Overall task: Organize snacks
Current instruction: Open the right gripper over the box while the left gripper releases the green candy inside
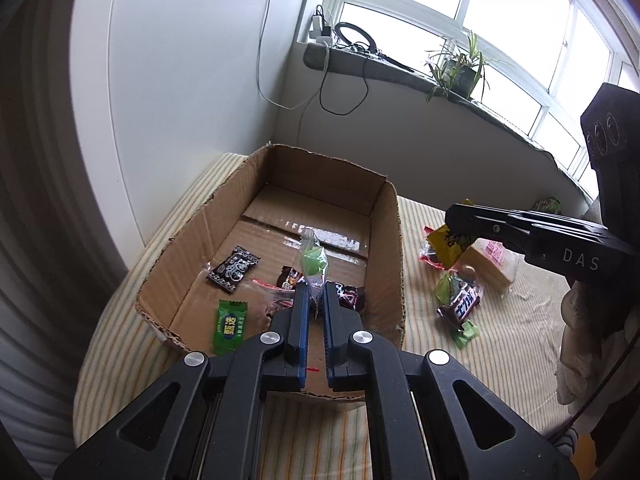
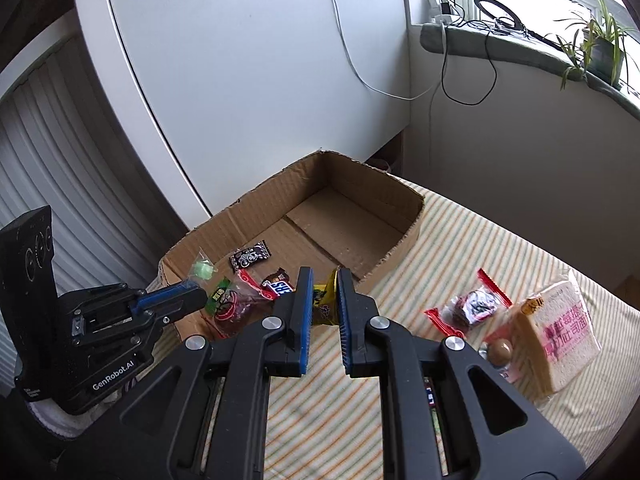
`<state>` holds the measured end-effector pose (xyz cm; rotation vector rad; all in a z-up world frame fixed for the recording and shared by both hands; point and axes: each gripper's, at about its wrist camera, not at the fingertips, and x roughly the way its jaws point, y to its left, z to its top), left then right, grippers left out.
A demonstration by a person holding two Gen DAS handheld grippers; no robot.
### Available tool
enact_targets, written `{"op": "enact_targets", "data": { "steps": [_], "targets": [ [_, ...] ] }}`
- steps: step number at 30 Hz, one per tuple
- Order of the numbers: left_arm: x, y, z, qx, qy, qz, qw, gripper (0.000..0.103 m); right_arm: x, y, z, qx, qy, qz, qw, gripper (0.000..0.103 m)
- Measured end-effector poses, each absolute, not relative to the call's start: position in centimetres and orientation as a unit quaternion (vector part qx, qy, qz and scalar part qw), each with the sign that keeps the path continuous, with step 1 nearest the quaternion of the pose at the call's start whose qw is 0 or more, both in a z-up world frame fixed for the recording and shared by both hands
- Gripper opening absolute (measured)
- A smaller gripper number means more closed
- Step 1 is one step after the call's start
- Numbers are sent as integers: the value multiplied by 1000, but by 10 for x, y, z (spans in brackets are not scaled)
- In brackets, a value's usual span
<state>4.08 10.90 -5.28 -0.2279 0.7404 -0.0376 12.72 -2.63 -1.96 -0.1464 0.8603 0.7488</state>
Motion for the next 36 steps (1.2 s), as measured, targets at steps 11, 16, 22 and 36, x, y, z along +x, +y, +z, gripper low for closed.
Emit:
{"op": "enact_targets", "data": {
  "steps": [11,16,22,36],
  "targets": [
    [43,124,-55,-110,363,-11,925,5,127,12,-31,-86,415,365,829,12],
    [45,126,-57,-110,368,-8,923,14,126,14,-27,-83,411,361,833,49],
    [43,129,-55,-109,362,-1,926,17,124,2,-20,-75,404,355,839,51],
    [36,105,-44,-101,351,-21,931,20,119,-73,-6,-58,397,314,860,57]
  ]
}}
